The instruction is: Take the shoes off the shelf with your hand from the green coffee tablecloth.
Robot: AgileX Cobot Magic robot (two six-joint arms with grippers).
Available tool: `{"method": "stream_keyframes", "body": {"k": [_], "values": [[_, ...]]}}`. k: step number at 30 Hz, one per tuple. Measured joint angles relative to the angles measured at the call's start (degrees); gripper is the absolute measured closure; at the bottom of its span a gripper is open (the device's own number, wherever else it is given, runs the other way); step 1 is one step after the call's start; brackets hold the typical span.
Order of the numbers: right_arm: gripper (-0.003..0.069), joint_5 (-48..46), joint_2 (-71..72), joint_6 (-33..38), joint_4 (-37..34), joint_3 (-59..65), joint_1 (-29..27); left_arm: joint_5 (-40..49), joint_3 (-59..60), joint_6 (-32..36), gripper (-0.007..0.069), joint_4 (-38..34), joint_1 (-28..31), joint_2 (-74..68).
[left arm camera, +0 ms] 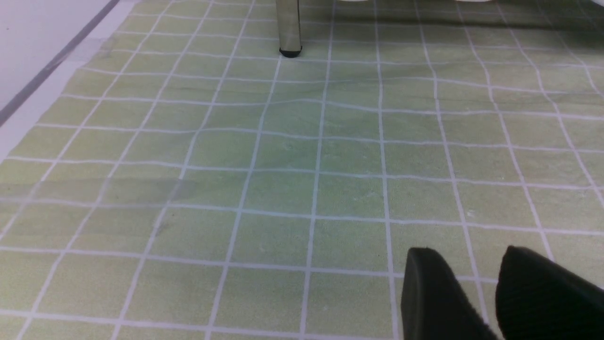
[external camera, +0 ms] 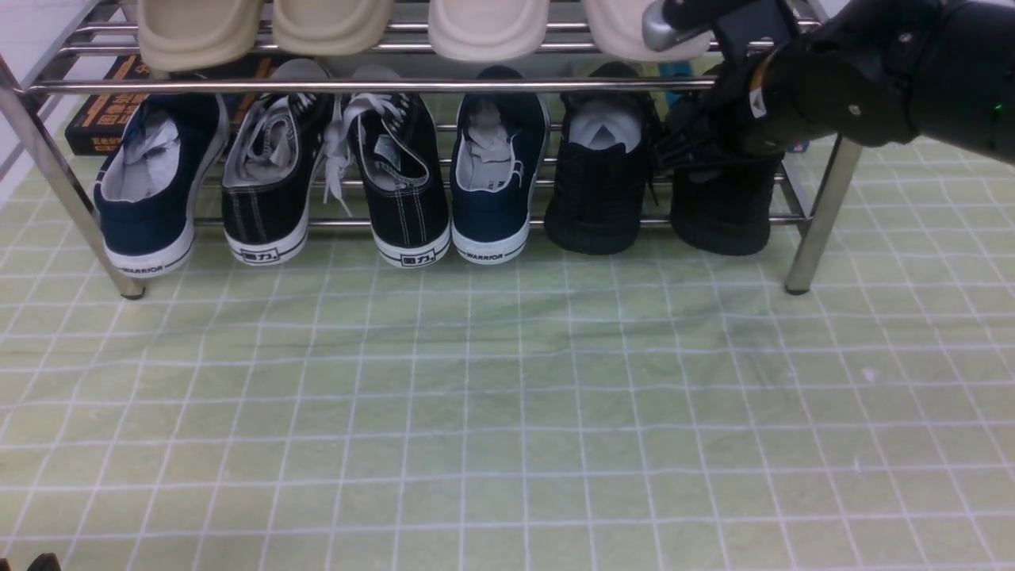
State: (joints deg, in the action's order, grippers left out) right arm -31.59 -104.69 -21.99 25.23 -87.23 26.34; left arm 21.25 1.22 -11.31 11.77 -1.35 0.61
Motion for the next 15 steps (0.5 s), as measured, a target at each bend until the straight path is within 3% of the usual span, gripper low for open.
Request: {"method": "stream_keyframes", "body": {"k": [11, 13, 15], "values": [[0.0179, 0.69, -4.32, -0.64, 3.6, 0.0, 0.0, 0.0, 0.0, 0.0, 0.0382, 0.0, 0.0, 0.0], [0.0239, 0.36, -4.71, -0.64, 5.16, -0.04, 0.0, 0.0, 0.0, 0.0, 0.0382, 0.0, 0.0, 0.0], [0.0347, -0.33, -4.79, -0.64, 5.94, -0.04, 0.0, 0.0, 0.0, 0.0, 0.0382, 0.0, 0.0, 0.0]]}}
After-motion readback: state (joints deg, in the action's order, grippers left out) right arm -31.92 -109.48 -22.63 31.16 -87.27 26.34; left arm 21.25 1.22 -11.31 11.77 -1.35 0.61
